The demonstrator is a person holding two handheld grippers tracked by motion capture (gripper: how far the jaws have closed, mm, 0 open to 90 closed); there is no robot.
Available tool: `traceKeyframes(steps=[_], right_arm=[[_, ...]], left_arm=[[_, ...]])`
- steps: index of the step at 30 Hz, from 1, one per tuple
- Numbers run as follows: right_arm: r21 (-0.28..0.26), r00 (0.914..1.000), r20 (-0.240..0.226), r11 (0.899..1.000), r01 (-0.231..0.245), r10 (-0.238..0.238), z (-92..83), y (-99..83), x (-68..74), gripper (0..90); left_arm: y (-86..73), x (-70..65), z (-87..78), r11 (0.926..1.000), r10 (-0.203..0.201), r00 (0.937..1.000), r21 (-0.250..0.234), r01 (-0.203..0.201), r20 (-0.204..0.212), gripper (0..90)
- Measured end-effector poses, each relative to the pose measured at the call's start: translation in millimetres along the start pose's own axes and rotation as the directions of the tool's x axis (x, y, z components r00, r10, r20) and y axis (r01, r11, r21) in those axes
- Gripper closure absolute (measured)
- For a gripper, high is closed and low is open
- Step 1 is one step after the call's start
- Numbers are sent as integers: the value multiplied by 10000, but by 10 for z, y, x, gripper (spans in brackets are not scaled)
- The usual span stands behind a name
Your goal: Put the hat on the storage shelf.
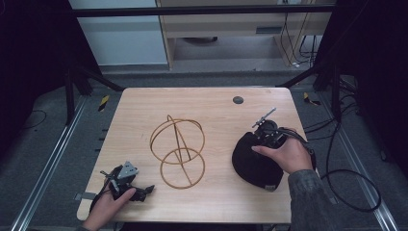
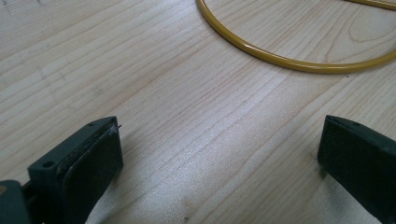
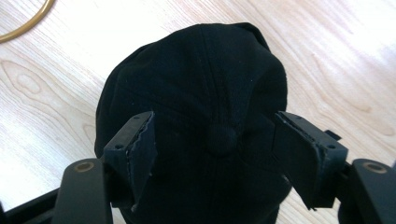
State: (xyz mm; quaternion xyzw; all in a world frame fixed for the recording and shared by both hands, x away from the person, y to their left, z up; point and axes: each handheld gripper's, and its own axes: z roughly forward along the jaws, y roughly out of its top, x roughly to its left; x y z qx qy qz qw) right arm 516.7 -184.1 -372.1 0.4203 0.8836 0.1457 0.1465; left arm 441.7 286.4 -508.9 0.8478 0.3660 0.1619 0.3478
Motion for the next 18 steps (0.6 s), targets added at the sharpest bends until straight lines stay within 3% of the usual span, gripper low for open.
traceKeyframes(steps=[3, 11, 15, 18], right_arm=[[143, 9998, -201, 9999, -28, 31, 38, 17, -30, 313], [417, 9995, -216, 9989, -232, 241, 125, 6, -83, 344], [559, 9994, -227, 9982, -230, 243, 175, -5, -97, 388], [563, 9989, -419, 9982, -194, 218, 204, -16, -110, 474]], left_arm=[[0, 0, 0, 10000, 0, 10000, 2, 0, 1, 0], [0, 0, 0, 10000, 2, 10000, 1, -2, 1, 0], [0, 0, 0, 10000, 1, 10000, 0, -1, 1, 0], [0, 0, 0, 10000, 1, 10000, -1, -1, 5, 0]])
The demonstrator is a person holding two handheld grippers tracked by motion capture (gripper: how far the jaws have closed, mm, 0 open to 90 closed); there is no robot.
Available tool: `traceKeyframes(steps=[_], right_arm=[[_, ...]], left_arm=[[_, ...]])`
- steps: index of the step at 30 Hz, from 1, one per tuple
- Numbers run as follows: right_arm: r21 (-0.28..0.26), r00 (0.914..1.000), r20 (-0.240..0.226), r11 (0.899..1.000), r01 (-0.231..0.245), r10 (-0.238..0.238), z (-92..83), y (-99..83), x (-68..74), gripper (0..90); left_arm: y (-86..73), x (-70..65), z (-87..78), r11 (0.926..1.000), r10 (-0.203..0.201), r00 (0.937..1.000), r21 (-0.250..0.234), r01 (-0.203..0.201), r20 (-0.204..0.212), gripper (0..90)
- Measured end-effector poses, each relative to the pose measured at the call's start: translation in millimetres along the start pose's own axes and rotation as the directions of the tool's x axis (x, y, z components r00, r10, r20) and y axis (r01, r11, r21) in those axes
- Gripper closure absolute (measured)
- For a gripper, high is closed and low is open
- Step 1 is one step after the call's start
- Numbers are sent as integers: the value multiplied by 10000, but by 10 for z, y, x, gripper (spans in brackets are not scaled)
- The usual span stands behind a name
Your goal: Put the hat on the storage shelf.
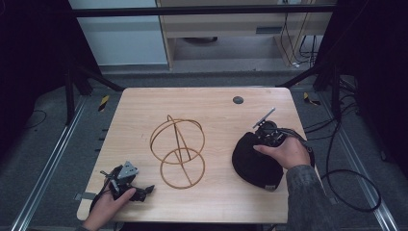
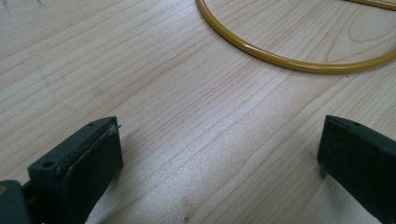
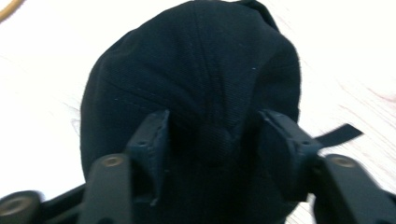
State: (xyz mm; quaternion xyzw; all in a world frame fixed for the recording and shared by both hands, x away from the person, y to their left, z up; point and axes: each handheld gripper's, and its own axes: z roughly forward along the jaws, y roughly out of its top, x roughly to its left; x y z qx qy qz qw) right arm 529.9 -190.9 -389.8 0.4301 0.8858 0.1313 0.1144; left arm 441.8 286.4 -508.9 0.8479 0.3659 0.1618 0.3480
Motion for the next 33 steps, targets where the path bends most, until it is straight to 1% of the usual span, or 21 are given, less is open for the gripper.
traceKeyframes(steps=[2, 3, 4, 6, 8, 11, 12, 15, 16, 17, 18, 19, 21, 22, 23, 27, 30, 31, 32, 33], right_arm=[[124, 9997, -244, 9999, 19, -16, 17, 2, -9, 582], [161, 9997, -228, 9999, -8, 11, 18, 9, -13, 697], [153, 9997, -256, 9999, -56, 60, 14, 10, -13, 738], [75, 9996, -292, 10000, -65, 67, 11, 9, -22, 750], [-1, 9991, -423, 10000, -80, 80, -17, -3, -18, 771], [-153, 9987, -498, 9999, -81, 73, -63, -12, -9, 774], [-372, 9988, -493, 9993, -28, 10, -125, -21, 0, 776], [-959, 9989, -472, 9954, -57, 12, -275, -42, 27, 776], [-959, 9989, -472, 9954, -57, 12, -275, -42, 27, 776], [-1352, 9984, -557, 9908, -76, 1, -381, -62, 36, 776], [-1352, 9984, -557, 9908, -76, 1, -381, -62, 36, 776], [-1481, 9984, -563, 9889, -100, 16, -432, -69, 43, 776], [-2004, 9988, -488, 9797, -73, -26, -609, -95, 64, 776], [-2111, 9989, -473, 9774, -96, -4, -647, -103, 71, 776], [-2111, 9989, -473, 9774, -96, -4, -647, -103, 71, 776], [-2570, 9995, -296, 9664, -2, -76, -836, -156, 119, 777], [-2805, 9997, -241, 9598, -21, -49, -912, -177, 129, 777], [-2805, 9997, -241, 9598, -21, -49, -912, -177, 129, 777], [-3032, 9997, -228, 9529, -33, -38, -952, -191, 133, 777], [-3138, 9998, -215, 9495, -41, -28, -971, -196, 138, 777]], left_arm=[[0, 0, 0, 10000, 1, 10000, 0, -1, 2, 0], [0, 0, 0, 10000, 4, 10000, 0, -4, 1, 0], [0, 0, 0, 10000, 4, 10000, 1, -4, 0, 0], [0, 0, 0, 10000, 7, 10000, 1, -7, -2, 0], [0, 0, 0, 10000, 5, 10000, 0, -5, 0, 0], [0, 0, 0, 10000, 5, 10000, 0, -5, -3, 0], [0, 0, 0, 10000, 5, 10000, 1, -5, 1, 0], [0, 0, 0, 10000, 5, 10000, 0, -5, 0, 0], [0, 0, 0, 10000, 5, 10000, 0, -5, 0, 0], [0, 0, 0, 10000, 4, 10000, 0, -4, 1, 0], [0, 0, 0, 10000, 4, 10000, 2, -4, 0, 0], [0, 0, 0, 10000, 4, 10000, -1, -4, -1, 0], [0, 0, 0, 10000, 2, 10000, 0, -2, -4, 0], [-1, -1, -1, 10000, -7, 10000, -1, 7, -10, 0], [-1, -1, -1, 10000, -7, 10000, -1, 7, -10, 0], [-1, -1, -1, 10000, -5, 10000, 0, 5, -11, 0], [-1, -1, -1, 10000, -7, 10000, -2, 7, -10, 0], [-1, -1, -1, 10000, -7, 10000, -2, 7, -10, 0], [-2, -2, -2, 10000, -4, 10000, 2, 4, -9, 0], [-2, -2, -2, 10000, -4, 10000, 2, 4, -9, 0]])
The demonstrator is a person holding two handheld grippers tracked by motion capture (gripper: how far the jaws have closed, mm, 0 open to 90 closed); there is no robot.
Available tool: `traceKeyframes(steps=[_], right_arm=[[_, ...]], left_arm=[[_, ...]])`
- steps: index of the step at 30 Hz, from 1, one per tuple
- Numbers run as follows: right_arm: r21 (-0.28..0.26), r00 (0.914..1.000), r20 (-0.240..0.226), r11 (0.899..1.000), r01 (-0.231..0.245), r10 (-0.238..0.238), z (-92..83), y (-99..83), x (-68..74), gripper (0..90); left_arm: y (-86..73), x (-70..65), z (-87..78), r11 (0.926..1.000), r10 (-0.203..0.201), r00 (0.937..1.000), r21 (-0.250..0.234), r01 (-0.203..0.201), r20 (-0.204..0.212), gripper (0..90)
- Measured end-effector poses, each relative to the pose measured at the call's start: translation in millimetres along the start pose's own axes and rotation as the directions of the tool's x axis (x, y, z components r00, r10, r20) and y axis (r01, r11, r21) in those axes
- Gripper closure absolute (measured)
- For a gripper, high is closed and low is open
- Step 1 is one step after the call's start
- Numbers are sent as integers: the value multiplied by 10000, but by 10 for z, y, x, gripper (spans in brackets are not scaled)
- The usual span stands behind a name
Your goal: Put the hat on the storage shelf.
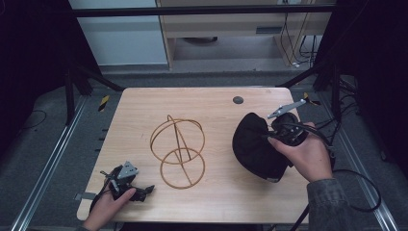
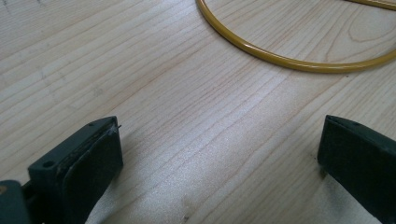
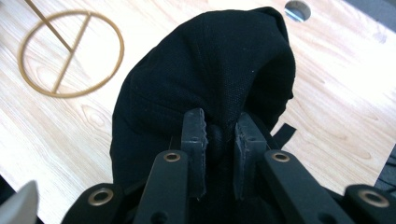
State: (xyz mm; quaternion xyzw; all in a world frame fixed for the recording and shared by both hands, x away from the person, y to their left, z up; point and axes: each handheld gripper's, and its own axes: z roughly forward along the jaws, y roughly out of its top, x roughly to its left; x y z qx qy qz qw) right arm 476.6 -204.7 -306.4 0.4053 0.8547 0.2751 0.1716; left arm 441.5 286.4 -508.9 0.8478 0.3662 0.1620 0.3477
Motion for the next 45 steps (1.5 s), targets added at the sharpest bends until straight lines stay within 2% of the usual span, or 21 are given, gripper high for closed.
traceKeyframes(steps=[7, 12, 16, 18, 20, 21, 27, 36, 45], right_arm=[[-77, 9998, 172, 9999, 91, -90, -107, 57, 2, 779], [-347, 9997, 238, 9994, 59, -51, -180, 127, 8, 780], [-667, 9995, 296, 9976, 160, -141, -233, 176, 30, 780], [-1031, 9997, 247, 9946, 67, -42, -283, 206, 39, 780], [-1127, 9997, 229, 9936, 52, -27, -293, 212, 41, 780], [-1348, 9999, 155, 9909, 13, 8, -316, 231, 47, 780], [-1744, 10000, -66, 9847, 1, -13, -368, 294, 92, 780], [-1864, 9996, -232, 9824, 129, -176, -416, 351, 158, 780], [-2034, 9992, -58, 9784, 372, -392, -459, 440, 258, 780]], left_arm=[[1, 4, 1, 10000, 32, 10000, 2, -32, 29, 0], [0, 1, 3, 10000, -6, 10000, -32, 6, 29, 0], [1, 3, 3, 10000, 24, 10000, -34, -24, 22, 0], [1, 3, 3, 10000, 25, 10000, -31, -25, 23, 0], [1, 3, 3, 10000, 25, 10000, -33, -25, 22, 0], [1, 4, 3, 10000, 28, 10000, -32, -27, 22, 0], [1, 3, 3, 10000, 24, 10000, -32, -24, 22, 0], [1, 3, 3, 10000, 24, 10000, -32, -24, 22, 0], [1, 3, 2, 10000, 22, 10000, -28, -22, 25, 0]])
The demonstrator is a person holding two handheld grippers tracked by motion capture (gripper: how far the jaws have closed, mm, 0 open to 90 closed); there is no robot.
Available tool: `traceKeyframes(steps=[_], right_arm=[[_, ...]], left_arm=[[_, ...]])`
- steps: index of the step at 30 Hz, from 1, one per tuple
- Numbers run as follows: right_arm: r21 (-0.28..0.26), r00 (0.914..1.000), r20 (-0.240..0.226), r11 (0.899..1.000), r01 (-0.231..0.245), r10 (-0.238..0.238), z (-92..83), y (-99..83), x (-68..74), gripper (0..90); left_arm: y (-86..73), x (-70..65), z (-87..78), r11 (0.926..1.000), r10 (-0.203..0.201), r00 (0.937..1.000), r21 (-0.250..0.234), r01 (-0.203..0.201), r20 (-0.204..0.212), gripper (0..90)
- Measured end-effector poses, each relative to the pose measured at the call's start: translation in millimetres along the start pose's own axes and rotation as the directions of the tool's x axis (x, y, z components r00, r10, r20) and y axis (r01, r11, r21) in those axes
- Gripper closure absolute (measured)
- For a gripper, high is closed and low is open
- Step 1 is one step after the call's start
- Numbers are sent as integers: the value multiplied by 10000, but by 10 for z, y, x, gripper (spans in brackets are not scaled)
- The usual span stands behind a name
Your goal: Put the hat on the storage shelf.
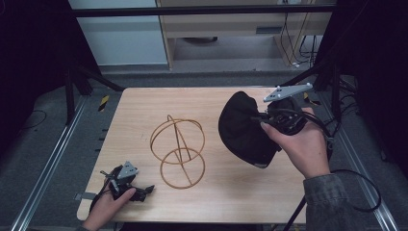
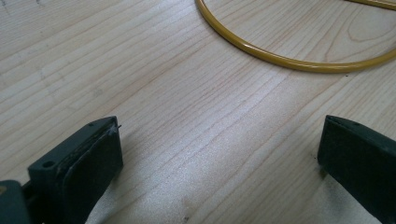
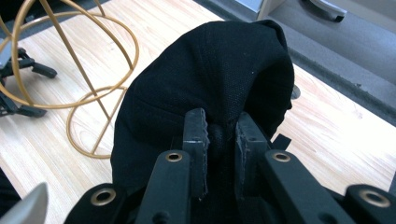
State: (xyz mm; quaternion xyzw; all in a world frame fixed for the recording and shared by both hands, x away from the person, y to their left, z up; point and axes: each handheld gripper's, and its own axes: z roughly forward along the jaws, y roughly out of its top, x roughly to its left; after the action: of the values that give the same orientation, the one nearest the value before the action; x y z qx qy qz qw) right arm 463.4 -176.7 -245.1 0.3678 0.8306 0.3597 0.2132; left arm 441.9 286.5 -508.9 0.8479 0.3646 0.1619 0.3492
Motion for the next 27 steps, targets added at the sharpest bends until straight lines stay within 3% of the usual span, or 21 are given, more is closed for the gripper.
traceKeyframes(steps=[27], right_arm=[[-1212, 9971, -641, 9921, 329, -409, -64, 481, 308, 779]], left_arm=[[0, 2, -2, 10000, 16, 10000, 21, -17, 22, 0]])
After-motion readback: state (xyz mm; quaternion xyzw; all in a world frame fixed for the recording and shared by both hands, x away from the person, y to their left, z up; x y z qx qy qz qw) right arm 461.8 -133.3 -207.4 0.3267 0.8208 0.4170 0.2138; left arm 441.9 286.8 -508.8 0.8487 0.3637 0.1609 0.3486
